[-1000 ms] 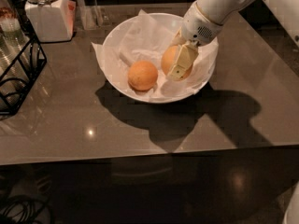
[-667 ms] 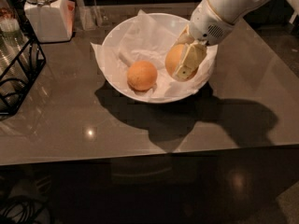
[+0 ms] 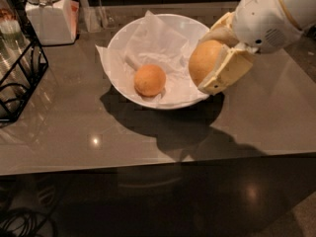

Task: Pick orange from white bowl

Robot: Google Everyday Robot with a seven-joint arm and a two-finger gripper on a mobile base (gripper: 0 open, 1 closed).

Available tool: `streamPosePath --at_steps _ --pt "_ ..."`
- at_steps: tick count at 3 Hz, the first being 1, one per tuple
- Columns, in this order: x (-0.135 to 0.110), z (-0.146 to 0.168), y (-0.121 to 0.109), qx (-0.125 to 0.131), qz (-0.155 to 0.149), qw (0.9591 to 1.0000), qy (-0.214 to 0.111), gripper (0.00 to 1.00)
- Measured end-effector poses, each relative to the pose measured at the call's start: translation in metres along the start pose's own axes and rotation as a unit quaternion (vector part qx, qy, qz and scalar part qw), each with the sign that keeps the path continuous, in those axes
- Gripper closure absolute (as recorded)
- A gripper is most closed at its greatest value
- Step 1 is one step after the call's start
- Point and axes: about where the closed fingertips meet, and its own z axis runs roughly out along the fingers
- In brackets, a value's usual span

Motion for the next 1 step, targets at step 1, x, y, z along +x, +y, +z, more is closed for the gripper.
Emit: streamPosePath --at_steps 1 --pt "0.0014 -0.0110 0.0041 0.013 0.003 0.9999 0.001 1.00"
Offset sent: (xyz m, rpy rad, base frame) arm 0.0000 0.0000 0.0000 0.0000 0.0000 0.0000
